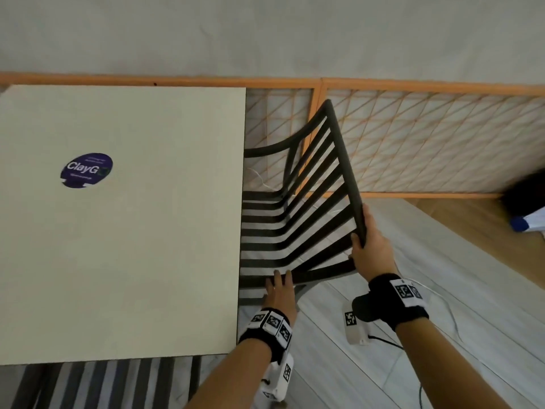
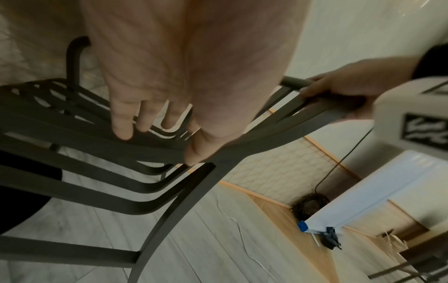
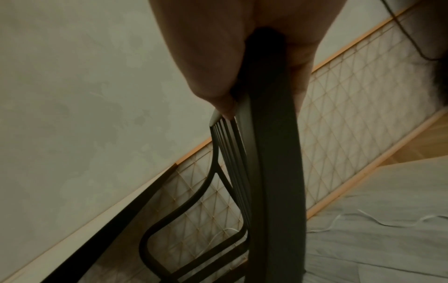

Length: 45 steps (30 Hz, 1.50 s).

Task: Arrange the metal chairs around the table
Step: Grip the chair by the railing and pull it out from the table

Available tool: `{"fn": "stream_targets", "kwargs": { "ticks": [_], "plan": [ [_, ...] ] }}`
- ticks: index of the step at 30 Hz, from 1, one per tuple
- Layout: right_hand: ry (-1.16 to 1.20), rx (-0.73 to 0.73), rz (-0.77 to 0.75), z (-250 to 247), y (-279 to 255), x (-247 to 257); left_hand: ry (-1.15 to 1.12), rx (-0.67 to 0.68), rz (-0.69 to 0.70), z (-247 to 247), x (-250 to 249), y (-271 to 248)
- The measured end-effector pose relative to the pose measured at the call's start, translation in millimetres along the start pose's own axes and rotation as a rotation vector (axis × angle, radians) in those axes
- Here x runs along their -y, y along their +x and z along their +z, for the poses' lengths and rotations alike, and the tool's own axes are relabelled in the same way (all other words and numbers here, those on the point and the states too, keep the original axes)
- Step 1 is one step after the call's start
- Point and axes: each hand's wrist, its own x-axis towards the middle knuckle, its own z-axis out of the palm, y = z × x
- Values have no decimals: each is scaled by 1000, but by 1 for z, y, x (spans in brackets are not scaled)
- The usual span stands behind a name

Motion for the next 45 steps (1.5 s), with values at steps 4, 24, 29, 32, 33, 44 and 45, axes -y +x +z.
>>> {"fn": "stream_targets", "kwargs": {
  "ticks": [4,24,29,32,33,44,45],
  "plan": [
    [-44,35,-29,0,11,-2,-30,44,-46,10,-9,27],
    [7,-55,-25,-6,-4,-6,-74,-6,-65,31,-3,47],
    [3,-75,-31,-5,14,-4,-77,-7,-47,21,-8,57],
    [-14,-75,-44,-4,6,-8,-104,-23,-28,26,-2,49],
    [-21,-76,-44,-4,4,-8,-128,-40,-9,27,2,46],
    [-69,-69,-4,-4,-1,-6,-168,-18,75,30,18,-10],
    [-67,-64,-1,-4,-1,-6,-186,-22,74,31,17,-14]
  ]
}}
